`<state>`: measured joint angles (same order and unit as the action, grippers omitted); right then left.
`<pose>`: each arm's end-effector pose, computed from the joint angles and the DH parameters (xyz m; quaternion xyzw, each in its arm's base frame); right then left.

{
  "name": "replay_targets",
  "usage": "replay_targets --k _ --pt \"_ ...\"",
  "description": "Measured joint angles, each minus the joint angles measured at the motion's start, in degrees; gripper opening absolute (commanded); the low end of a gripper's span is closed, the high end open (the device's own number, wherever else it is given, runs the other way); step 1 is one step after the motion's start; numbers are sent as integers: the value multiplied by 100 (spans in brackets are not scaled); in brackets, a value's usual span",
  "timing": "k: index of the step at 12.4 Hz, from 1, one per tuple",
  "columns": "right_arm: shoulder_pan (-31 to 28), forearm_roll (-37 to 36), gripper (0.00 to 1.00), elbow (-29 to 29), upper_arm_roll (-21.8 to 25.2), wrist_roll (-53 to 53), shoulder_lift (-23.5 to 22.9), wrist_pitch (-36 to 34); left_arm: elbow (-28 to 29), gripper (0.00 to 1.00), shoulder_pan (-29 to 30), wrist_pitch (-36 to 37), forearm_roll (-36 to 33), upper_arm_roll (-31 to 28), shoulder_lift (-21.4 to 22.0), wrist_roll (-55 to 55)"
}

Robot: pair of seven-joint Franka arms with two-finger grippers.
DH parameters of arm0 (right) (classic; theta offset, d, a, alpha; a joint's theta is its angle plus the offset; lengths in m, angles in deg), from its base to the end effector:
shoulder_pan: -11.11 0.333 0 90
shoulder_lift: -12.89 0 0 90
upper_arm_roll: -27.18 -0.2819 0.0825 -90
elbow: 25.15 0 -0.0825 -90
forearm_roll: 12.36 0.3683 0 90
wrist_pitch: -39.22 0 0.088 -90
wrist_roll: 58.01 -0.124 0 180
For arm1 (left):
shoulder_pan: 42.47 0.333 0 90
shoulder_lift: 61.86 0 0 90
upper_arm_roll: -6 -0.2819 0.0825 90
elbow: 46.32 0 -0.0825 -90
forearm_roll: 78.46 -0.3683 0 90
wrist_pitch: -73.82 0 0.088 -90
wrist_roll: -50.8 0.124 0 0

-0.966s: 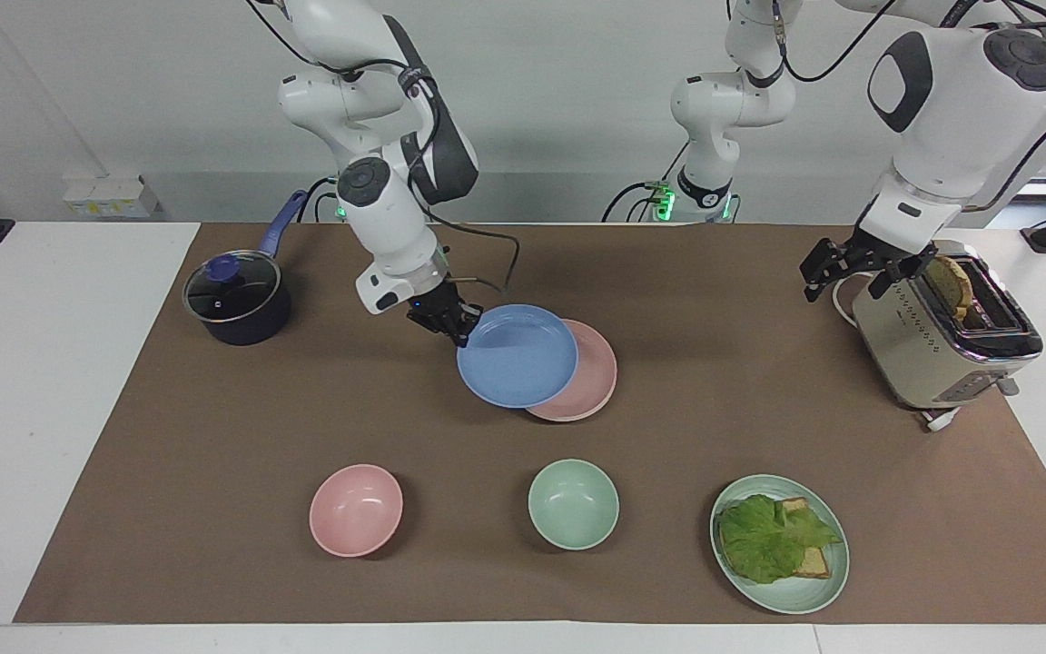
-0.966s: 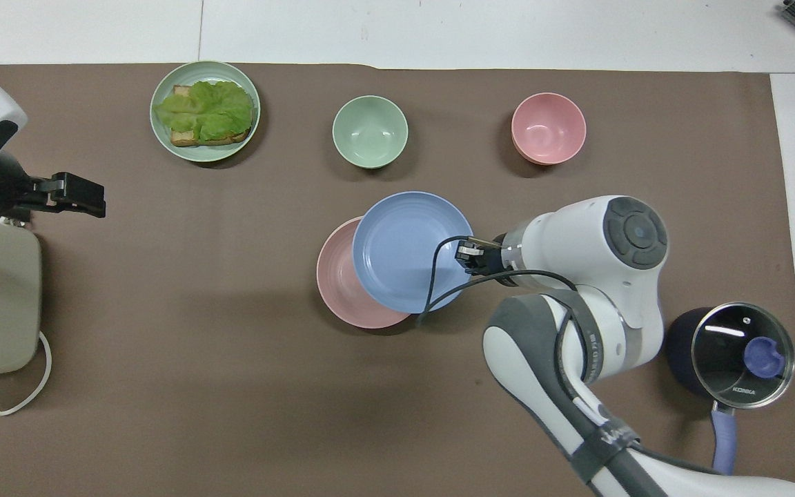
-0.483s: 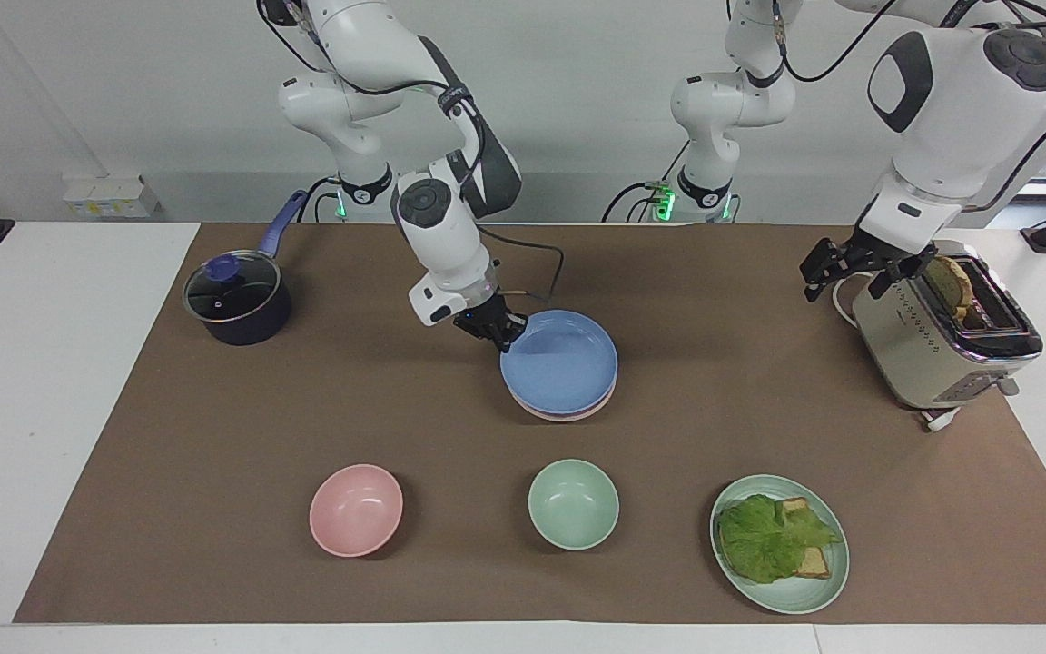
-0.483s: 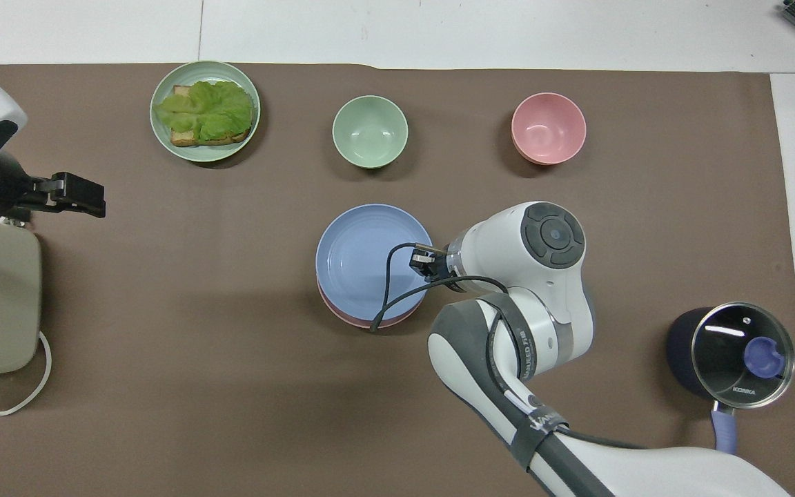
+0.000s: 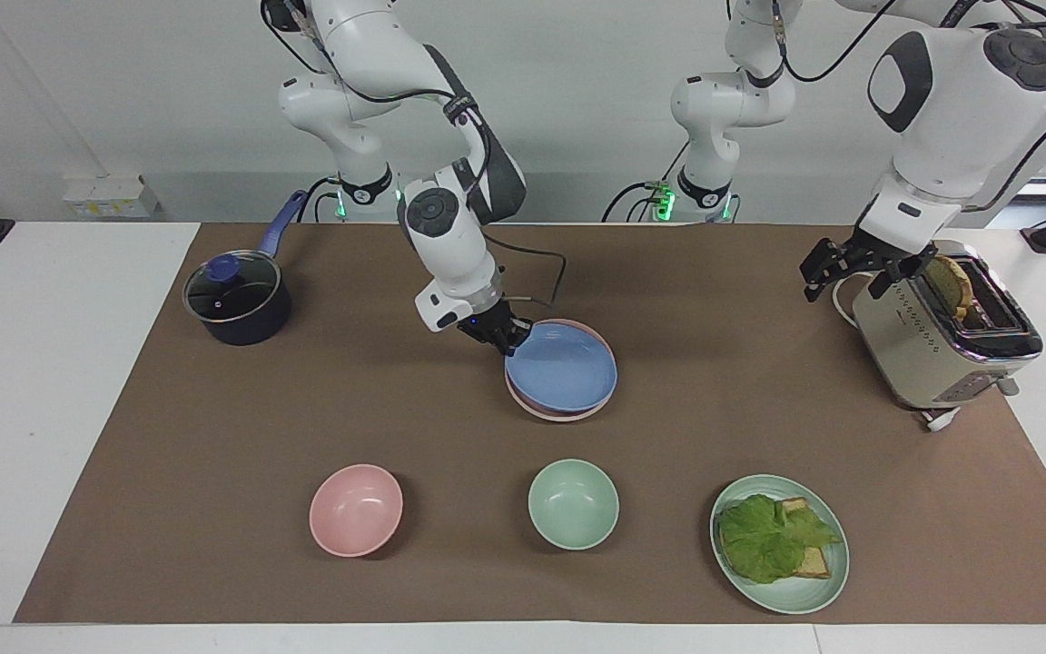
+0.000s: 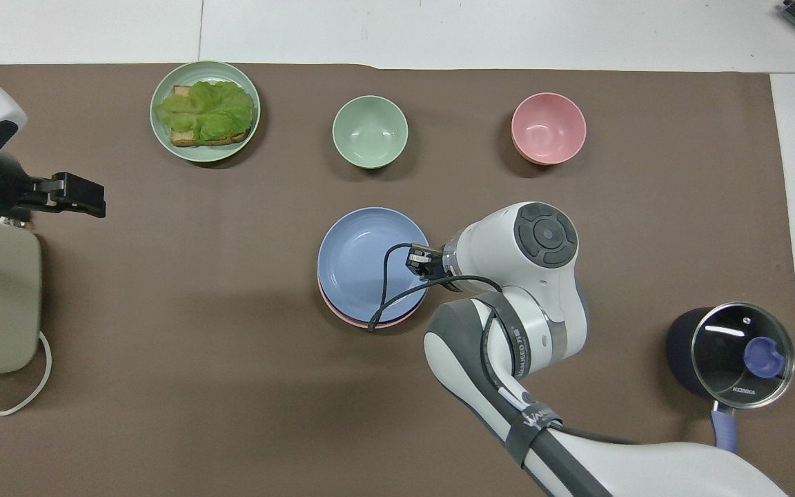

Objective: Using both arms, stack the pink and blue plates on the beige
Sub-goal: 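Open the right gripper and withdraw it from the stack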

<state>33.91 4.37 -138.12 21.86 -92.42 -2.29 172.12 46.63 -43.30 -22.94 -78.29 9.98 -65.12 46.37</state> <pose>0.5193 0.2862 0.3064 -0.9801 0.1506 0.0289 0.1258 0.5607 -0.0467 0.5289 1.0000 -0.0031 0.0046 0.0038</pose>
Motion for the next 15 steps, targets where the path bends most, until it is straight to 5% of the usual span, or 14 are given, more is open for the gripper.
replay_targets --k 4,8,11,15 --pt "1 0 88 39 17 -27 1 -59 0 100 0 0 0 0 0 0" --pt "-168 -574 100 439 169 -53 294 -834 0 100 0 0 0 0 0 1" --pt "-880 -1351 100 457 182 60 955 -1577 0 100 0 0 0 0 0 1" --pt "-1899 -1466 100 475 206 1075 1706 -2304 0 100 0 0 0 0 0 1"
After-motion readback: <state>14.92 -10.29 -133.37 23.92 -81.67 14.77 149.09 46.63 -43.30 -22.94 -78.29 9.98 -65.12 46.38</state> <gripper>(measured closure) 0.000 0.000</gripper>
